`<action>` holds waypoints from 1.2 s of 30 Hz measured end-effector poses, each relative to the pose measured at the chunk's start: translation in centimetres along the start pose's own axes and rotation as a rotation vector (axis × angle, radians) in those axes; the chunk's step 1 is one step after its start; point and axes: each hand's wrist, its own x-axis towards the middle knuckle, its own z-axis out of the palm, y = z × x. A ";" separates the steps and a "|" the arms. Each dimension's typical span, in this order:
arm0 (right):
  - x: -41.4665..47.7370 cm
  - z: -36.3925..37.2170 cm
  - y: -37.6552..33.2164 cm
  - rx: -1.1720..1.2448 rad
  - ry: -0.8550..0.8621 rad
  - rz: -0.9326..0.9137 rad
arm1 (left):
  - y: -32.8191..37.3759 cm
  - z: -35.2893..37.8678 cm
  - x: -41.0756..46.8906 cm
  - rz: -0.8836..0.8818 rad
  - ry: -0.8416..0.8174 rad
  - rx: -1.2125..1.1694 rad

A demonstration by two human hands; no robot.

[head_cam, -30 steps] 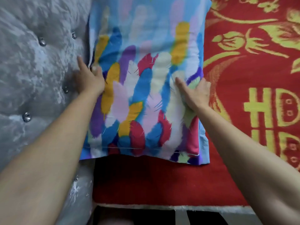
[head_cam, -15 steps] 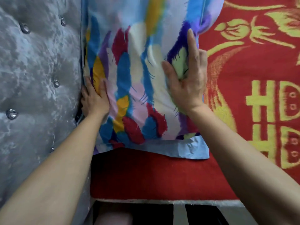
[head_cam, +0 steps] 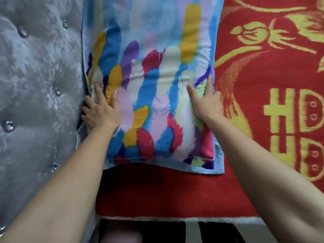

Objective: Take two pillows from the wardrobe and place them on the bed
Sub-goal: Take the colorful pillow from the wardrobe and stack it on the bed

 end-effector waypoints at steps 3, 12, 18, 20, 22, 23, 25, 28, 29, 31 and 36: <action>-0.5 0.5 -0.4 0.018 0.128 -0.095 | 0.2 -0.4 -0.7 -0.006 -0.002 0.054; -3.0 3.1 -2.9 -0.251 0.213 -0.311 | 4.3 -3.0 1.8 0.154 0.040 -0.027; -0.2 2.8 -3.1 -0.230 0.198 -0.370 | 12.1 -4.7 10.5 0.604 0.134 0.123; 2.5 2.2 -4.7 -0.227 0.247 -0.367 | 14.0 -4.2 12.8 0.620 0.125 0.133; 5.7 2.0 -6.9 -0.214 0.293 -0.332 | 14.6 -3.0 14.3 0.553 0.088 0.074; 7.2 2.1 -7.8 -0.210 0.310 -0.320 | 14.6 -2.2 14.7 0.521 0.076 0.052; 9.5 2.8 -8.9 -0.221 0.336 -0.315 | 14.6 -0.8 15.5 0.489 0.068 0.017; 11.5 4.3 -8.7 -0.235 0.364 -0.320 | 15.4 0.8 17.0 0.482 0.083 -0.010; 12.0 4.7 -8.6 -0.235 0.371 -0.320 | 15.6 1.2 17.4 0.481 0.099 -0.003; 12.8 5.1 -8.3 -0.243 0.370 -0.314 | 15.9 2.0 17.7 0.475 0.117 0.009; 12.0 4.6 -8.1 -0.254 0.288 -0.302 | 15.2 1.1 16.4 0.474 0.108 0.012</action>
